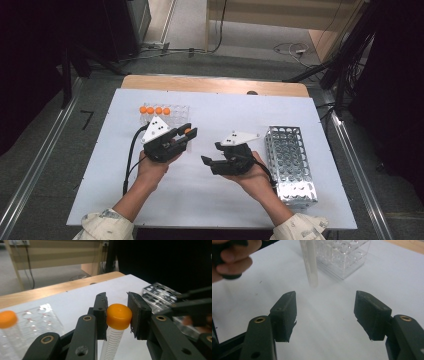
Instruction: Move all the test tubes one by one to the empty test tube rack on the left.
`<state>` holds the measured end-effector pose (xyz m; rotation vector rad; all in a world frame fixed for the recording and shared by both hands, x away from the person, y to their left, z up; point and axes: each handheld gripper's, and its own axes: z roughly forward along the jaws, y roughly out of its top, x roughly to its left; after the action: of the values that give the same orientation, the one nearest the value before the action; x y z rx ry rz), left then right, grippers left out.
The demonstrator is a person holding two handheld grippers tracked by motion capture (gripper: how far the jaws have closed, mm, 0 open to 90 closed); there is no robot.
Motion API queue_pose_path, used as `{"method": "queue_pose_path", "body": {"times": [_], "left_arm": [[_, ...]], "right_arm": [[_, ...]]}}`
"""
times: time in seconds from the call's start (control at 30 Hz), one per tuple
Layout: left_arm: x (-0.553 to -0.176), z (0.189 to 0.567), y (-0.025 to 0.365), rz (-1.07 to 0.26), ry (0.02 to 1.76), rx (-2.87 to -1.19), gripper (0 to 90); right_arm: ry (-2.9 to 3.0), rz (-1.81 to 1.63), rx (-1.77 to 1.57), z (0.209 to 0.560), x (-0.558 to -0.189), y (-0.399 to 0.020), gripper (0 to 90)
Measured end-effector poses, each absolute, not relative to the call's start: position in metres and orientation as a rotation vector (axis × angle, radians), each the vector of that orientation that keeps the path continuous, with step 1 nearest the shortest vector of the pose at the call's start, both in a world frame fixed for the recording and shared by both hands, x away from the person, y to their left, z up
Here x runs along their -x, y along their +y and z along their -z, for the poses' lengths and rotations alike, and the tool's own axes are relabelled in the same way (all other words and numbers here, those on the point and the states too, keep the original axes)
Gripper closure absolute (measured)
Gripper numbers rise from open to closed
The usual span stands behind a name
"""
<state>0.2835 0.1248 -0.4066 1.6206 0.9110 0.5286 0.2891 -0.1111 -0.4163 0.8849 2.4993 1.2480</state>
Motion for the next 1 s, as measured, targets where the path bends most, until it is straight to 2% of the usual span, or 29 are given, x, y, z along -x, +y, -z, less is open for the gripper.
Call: {"method": "queue_pose_path", "body": {"times": [0.67, 0.9, 1.0], "left_arm": [[-0.326, 0.394, 0.152, -0.662, 1.057, -1.565, 69.9], [-0.340, 0.390, 0.156, -0.695, 1.077, -1.544, 69.9], [-0.344, 0.390, 0.157, -0.703, 1.080, -1.531, 69.9]], "right_arm": [[2.460, -1.229, -0.957, 0.421, -0.267, -0.168, 30.5], [2.406, -1.248, -1.003, 0.423, -0.266, -0.186, 21.0], [2.397, -1.251, -1.021, 0.425, -0.266, -0.190, 19.5]]}}
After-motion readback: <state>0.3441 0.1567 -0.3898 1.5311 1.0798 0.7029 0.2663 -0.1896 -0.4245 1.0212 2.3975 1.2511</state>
